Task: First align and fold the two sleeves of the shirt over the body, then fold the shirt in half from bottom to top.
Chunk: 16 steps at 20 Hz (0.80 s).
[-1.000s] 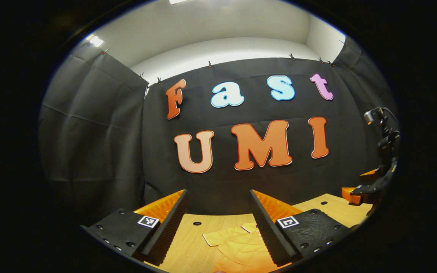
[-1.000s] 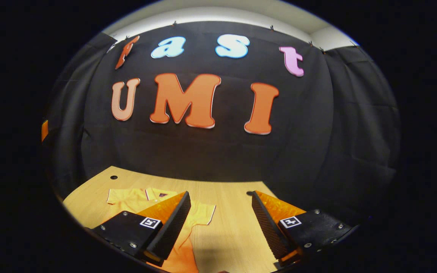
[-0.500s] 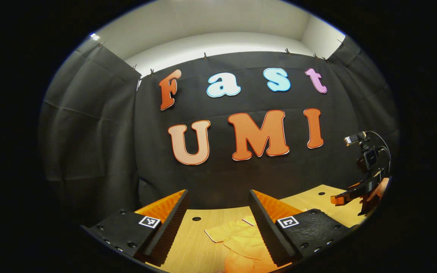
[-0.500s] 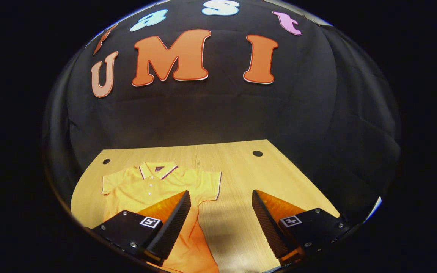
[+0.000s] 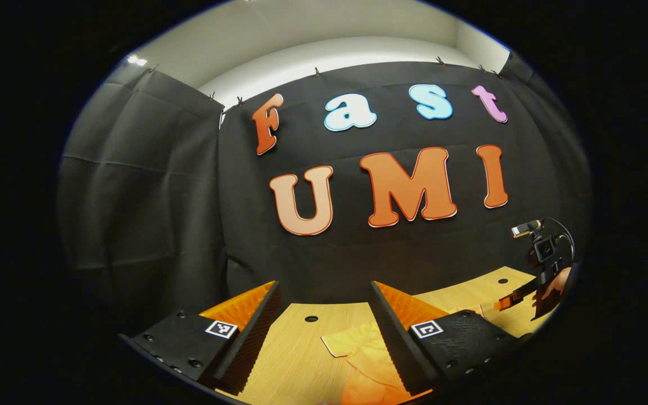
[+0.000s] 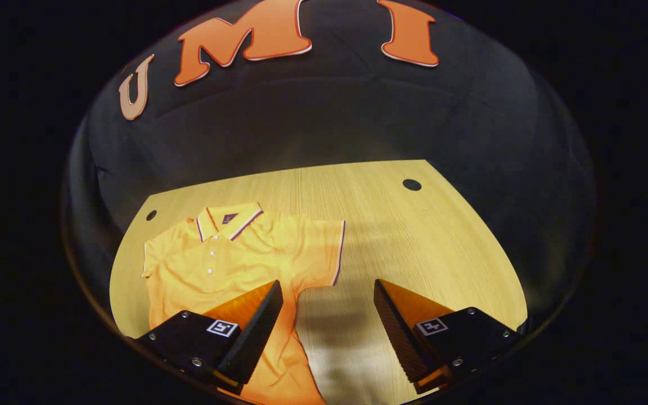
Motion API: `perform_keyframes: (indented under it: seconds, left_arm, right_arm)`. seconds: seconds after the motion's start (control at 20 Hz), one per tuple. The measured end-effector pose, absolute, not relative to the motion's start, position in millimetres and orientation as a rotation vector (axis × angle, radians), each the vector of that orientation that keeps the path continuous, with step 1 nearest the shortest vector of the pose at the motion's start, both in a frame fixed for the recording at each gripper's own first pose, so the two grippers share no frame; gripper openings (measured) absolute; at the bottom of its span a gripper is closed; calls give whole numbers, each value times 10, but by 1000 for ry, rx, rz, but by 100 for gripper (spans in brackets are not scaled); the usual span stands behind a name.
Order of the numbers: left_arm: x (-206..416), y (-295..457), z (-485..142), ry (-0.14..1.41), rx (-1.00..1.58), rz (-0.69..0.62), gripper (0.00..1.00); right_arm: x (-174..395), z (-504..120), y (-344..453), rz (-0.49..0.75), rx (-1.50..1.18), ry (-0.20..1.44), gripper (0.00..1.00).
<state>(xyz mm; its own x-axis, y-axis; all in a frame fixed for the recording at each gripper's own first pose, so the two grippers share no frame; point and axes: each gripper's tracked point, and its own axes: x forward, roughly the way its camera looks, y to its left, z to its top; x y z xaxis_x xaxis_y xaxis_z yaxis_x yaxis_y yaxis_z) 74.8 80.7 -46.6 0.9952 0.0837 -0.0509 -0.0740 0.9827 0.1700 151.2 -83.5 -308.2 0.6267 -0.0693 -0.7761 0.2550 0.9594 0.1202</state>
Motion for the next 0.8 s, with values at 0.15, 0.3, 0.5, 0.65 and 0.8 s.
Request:
perform_keyframes:
  seconds: [0.15, 0.3, 0.5, 0.65, 0.8]
  left_arm:
    - [771, 844, -579, 103, 129, 145, 96]
    - [820, 855, -744, 151, 131, 196, 96]
    - [857, 783, -977, 225, 135, 222, 96]
    - [893, 764, -1072, 268, 120, 251, 96]
    - [909, 723, -1102, 285, 134, 268, 96]
  right_arm:
    - [1698, -3337, -898, -173, 219, 952, 99]
    - [1874, -3526, -954, -167, 226, 1006, 98]
    - [2123, -3761, -994, -154, 229, 1081, 98]
    - [2311, -3909, -1009, -133, 221, 1129, 99]
    - [2422, -4082, -1009, -115, 228, 1199, 96]
